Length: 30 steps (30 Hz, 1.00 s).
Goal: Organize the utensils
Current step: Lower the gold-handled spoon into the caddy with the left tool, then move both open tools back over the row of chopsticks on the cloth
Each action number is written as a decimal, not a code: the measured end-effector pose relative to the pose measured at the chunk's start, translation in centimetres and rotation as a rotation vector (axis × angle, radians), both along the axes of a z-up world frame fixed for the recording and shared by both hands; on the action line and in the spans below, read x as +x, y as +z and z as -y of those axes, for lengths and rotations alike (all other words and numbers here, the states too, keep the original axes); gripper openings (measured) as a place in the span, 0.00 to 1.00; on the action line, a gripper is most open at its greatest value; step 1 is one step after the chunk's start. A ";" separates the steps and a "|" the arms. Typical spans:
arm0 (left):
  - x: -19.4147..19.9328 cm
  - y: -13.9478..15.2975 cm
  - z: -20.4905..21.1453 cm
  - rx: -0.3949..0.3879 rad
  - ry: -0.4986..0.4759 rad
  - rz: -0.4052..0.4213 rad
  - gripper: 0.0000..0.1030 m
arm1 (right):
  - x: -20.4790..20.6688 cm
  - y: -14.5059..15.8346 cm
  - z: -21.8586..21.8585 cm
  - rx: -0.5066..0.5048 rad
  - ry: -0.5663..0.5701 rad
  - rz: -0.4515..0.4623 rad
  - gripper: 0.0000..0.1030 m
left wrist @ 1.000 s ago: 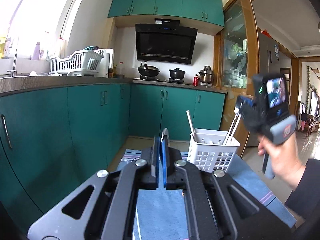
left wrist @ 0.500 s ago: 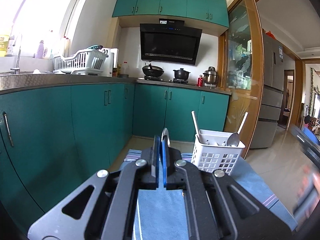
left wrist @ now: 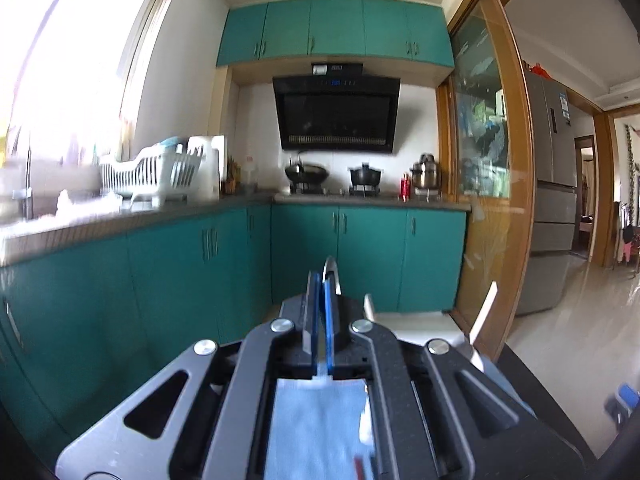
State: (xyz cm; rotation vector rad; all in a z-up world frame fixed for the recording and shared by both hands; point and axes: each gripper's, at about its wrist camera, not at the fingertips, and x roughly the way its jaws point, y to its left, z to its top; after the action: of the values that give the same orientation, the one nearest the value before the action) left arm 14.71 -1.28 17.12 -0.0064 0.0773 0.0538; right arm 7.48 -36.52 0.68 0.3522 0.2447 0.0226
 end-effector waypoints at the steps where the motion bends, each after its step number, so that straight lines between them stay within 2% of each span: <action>1: 0.7 0.6 0.4 0.012 0.009 0.013 0.02 | 0.1 0.0 0.0 0.003 0.000 0.001 0.96; 4: 4.0 2.2 2.0 0.039 0.035 0.043 0.02 | 0.5 -0.3 0.0 0.017 0.006 -0.009 0.96; 7: 6.8 1.8 3.4 0.064 0.058 0.043 0.02 | 0.9 -0.5 0.0 0.023 0.015 -0.019 0.96; 9: 8.5 0.8 4.4 0.090 0.071 0.037 0.02 | 1.1 -0.5 -0.1 0.019 0.017 -0.022 0.96; 14: 11.8 -3.9 6.9 0.149 0.084 0.000 0.02 | 1.6 -0.6 -0.1 0.019 0.021 -0.032 0.96; 18: 12.8 -7.0 7.7 0.168 0.037 -0.094 0.06 | 1.7 -0.4 -0.7 -0.009 0.037 -0.031 0.96; 20: 12.0 -8.0 7.6 0.163 -0.011 -0.152 0.28 | 1.7 -0.3 -1.2 -0.037 0.045 -0.027 0.96; 21: 10.9 -8.0 7.3 0.135 -0.039 -0.163 0.54 | 1.7 -0.2 -1.3 -0.046 0.049 -0.025 0.96; 22: 9.6 -8.0 6.9 0.116 -0.056 -0.157 0.73 | 1.7 -0.2 -1.5 -0.049 0.054 -0.028 0.96; 24: 5.5 -7.4 5.7 0.079 -0.088 -0.146 0.83 | 1.8 -0.2 -1.7 -0.057 0.068 -0.038 0.96; 26: 2.0 -7.1 4.8 0.056 -0.102 -0.157 0.89 | 1.6 0.0 -2.2 -0.077 0.087 -0.043 0.96; 27: 0.1 -7.1 4.3 0.044 -0.100 -0.169 0.96 | 1.5 0.1 -2.5 -0.092 0.089 -0.042 0.96; 30: -5.8 -8.4 2.4 -0.012 -0.119 -0.251 0.96 | 1.0 0.4 -3.6 -0.140 0.107 -0.041 0.96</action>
State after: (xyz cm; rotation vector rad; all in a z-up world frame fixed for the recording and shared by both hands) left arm 8.89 -3.64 8.76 -0.0072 0.3287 -0.0655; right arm 8.43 -32.96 1.04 0.2001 0.3037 0.1029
